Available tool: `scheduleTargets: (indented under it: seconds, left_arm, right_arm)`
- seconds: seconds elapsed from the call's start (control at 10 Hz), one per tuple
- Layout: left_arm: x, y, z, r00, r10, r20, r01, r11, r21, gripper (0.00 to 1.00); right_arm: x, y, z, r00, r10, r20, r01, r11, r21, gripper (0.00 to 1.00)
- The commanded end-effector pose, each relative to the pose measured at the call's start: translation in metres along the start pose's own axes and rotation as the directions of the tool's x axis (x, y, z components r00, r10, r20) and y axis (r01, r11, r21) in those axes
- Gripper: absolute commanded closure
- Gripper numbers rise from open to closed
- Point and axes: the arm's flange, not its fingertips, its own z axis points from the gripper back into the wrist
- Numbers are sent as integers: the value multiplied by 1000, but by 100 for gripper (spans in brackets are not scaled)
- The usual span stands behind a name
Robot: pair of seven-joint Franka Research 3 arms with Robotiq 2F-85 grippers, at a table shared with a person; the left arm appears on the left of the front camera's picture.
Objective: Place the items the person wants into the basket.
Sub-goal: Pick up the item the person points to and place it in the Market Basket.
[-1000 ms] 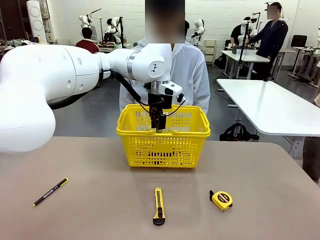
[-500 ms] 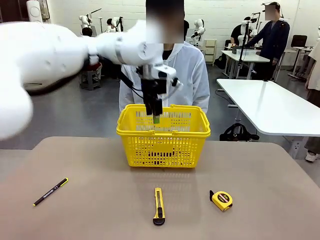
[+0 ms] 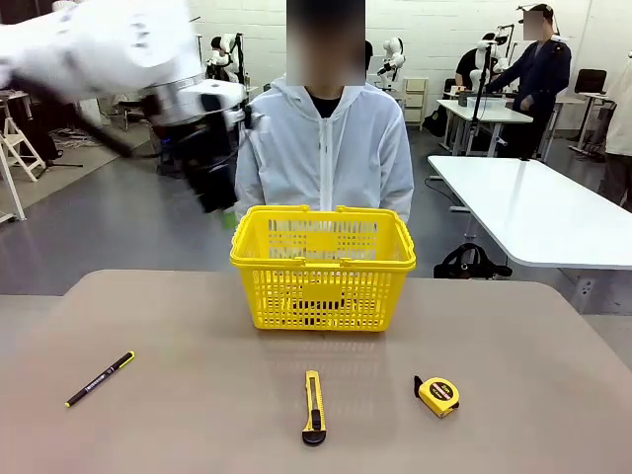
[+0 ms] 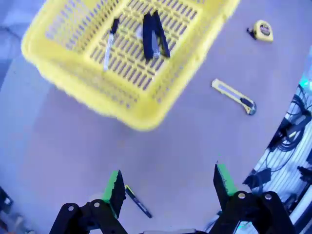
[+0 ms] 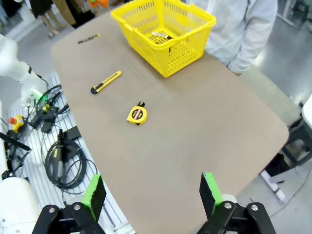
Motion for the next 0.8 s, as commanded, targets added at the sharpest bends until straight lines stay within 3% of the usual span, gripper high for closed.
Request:
scheduleTargets:
  seconds: [0.0, 0.3, 0.5, 0.7]
  left_arm:
    - [-84, -25, -35, 996, -15, 85, 14, 1000, 17, 6]
    - [-119, -17, -37, 990, 33, 136, -36, 999, 19, 6]
    - [-105, -4, -44, 991, 83, 101, -86, 996, 33, 6]
    - [-125, -15, -40, 993, 57, 106, -59, 998, 21, 6]
  right_arm:
    - [-1, 0, -2, 999, 14, 34, -14, 1000, 10, 0]
    - [-1, 0, -2, 999, 14, 34, -14, 1000, 10, 0]
    - [-1, 0, -2, 999, 14, 34, -14, 1000, 10, 0]
    - [-1, 0, -2, 999, 14, 34, -14, 1000, 10, 0]
